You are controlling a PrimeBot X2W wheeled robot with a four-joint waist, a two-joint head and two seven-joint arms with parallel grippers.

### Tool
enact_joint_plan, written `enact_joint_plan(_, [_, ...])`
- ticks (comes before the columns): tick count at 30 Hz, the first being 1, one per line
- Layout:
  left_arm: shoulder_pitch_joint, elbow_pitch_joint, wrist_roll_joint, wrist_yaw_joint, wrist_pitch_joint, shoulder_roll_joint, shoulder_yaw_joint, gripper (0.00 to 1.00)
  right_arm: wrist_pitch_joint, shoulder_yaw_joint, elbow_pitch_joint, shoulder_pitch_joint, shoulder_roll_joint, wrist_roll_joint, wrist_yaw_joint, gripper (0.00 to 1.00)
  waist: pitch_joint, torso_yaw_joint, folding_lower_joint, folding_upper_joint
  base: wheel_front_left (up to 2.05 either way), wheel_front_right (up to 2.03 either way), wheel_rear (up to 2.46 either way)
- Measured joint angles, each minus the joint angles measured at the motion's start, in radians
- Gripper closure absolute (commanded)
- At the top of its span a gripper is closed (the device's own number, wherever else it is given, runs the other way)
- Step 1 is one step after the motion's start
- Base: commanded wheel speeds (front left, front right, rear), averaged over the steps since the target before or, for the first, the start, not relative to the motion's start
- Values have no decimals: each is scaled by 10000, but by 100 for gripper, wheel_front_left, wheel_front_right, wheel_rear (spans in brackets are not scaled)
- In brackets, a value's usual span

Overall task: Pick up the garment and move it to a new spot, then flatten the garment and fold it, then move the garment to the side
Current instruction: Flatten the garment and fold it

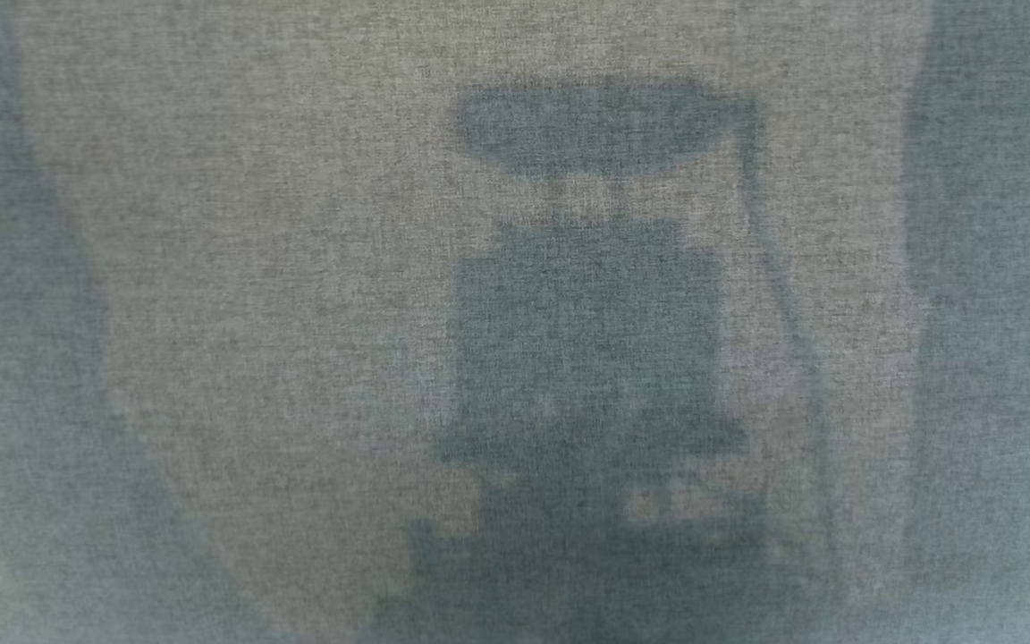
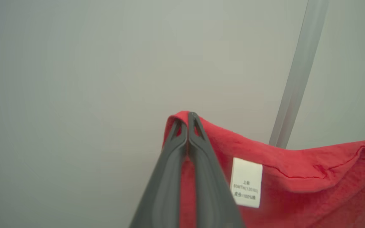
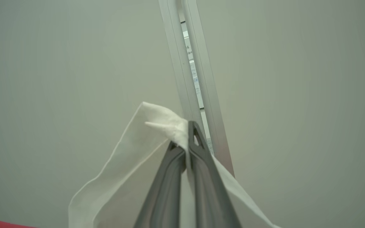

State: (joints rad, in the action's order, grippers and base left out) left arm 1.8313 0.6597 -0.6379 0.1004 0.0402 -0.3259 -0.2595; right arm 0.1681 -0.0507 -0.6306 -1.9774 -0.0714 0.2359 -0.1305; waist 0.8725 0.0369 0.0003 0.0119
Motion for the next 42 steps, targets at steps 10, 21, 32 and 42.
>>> enact_joint_plan(10, [-1742,807,-1216,288,1758,201,-1837,100,729,1944,-819,2092,232,1346,0,100,501,-362,-1,0,0,0,0])
enact_joint_plan(21, [-5973,-1254,-3636,286,2153,-1513,-3854,100,855,3398,2811,8222,-1776,3745,0,100,-594,-361,-4,0,0,0,0])
enact_joint_plan(32, [-9988,-2048,-4215,272,2196,-1990,-4744,100,376,3764,5329,13704,-2930,3701,2,100,-2823,-482,-4,0,0,0,0])
enact_joint_plan(42, [-13061,-2715,-4468,182,2211,-2656,-4658,100,445,3866,5858,16774,-3875,3894,0,100,-4759,-624,-5,0,0,0,0])
